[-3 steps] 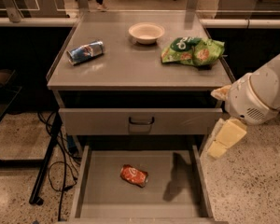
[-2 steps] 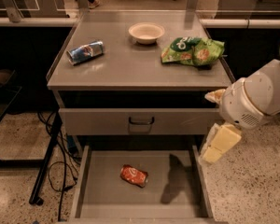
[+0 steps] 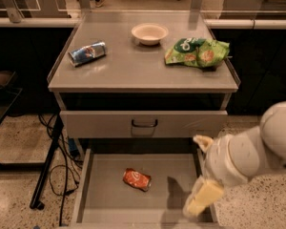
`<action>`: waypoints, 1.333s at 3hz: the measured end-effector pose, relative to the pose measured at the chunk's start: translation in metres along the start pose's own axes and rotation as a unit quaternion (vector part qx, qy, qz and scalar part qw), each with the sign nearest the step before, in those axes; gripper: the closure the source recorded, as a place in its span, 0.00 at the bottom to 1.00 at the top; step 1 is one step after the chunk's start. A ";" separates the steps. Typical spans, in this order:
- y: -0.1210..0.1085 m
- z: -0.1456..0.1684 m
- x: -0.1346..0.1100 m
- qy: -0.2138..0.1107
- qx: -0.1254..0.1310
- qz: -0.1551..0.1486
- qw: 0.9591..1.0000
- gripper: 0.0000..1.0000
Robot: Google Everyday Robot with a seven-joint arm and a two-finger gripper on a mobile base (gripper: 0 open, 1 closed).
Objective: Pick coke can from middle drawer and place on counter
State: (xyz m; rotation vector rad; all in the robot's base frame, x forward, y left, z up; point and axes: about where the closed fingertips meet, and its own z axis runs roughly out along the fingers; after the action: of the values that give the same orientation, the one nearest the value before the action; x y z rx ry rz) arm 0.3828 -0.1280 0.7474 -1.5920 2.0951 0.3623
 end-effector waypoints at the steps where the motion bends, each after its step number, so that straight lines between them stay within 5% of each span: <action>1: 0.017 0.027 0.024 -0.018 0.023 0.024 0.999 0.00; 2: 0.007 0.061 0.030 -0.024 0.048 0.031 0.998 0.00; 3: -0.026 0.088 0.013 -0.008 0.044 0.019 0.999 0.00; 4: -0.026 0.087 0.013 -0.008 0.045 0.019 0.999 0.00</action>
Offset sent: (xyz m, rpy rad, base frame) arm 0.0268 0.0197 -0.1089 0.0392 -0.1131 -0.1496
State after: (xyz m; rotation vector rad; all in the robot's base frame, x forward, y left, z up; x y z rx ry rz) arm 0.4232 -0.1041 0.6682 -1.4952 2.1026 0.2887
